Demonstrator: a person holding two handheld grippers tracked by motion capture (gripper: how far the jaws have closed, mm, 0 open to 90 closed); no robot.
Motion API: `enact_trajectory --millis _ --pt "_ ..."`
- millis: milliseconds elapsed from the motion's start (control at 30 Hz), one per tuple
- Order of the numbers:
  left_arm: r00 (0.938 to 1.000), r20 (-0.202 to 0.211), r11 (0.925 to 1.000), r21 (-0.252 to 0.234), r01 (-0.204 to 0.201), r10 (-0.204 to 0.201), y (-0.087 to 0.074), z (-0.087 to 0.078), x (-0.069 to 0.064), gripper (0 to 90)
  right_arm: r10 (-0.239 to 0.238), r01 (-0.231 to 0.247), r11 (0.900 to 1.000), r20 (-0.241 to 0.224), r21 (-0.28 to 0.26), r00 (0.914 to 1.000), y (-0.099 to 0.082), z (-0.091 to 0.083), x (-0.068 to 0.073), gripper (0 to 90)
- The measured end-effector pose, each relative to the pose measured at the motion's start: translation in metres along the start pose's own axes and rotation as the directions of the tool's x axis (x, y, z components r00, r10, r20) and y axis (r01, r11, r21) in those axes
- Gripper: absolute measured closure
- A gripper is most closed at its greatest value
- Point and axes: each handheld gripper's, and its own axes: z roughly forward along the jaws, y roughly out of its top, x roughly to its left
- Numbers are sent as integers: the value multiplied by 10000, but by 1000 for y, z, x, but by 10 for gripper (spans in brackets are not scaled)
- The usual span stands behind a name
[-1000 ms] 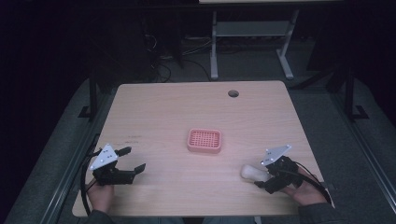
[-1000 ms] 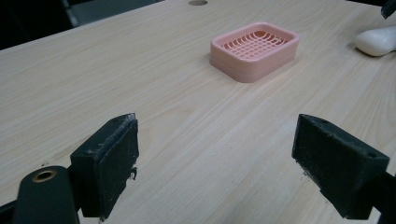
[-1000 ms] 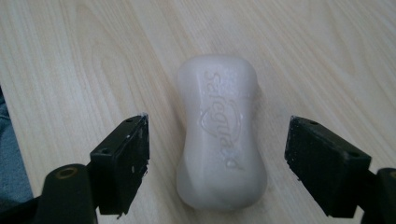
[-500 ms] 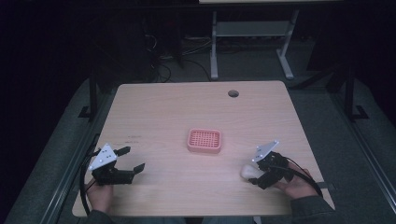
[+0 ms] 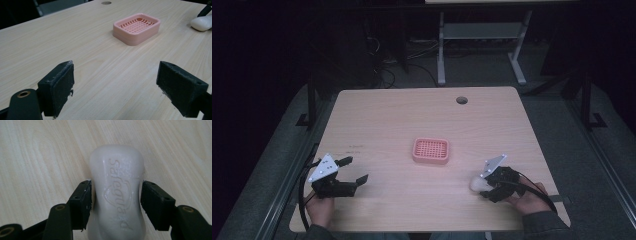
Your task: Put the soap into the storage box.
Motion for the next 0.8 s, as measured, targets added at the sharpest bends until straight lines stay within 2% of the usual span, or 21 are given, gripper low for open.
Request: enact_trajectory --millis 100,233,400,467,667,800 --pt "9999 -1 9999 -101 -108 108 0 -1 0 141 -32 32 9999 36 96 10000 1 2 0 439" --pt "10000 -11 9999 -118 -61 61 0 -2 0 141 -23 23 9998 -9 193 10000 2 4 0 456" --pt "10000 -25 9999 -102 -37 36 1 -2 1 141 45 -44 9999 -108 95 9999 0 4 -1 455" --pt "9999 -60 9999 -84 -108 107 1 -1 0 141 214 -213 9998 -218 54 9995 -1 4 -3 462" --pt "9999 -42 9998 -147 -142 141 1 -2 0 141 265 -264 9996 -158 32 9995 -1 4 -3 478" --pt "10000 -42 9998 -223 10 -11 1 -3 1 141 370 -370 9993 -186 -46 9991 -1 4 -3 480"
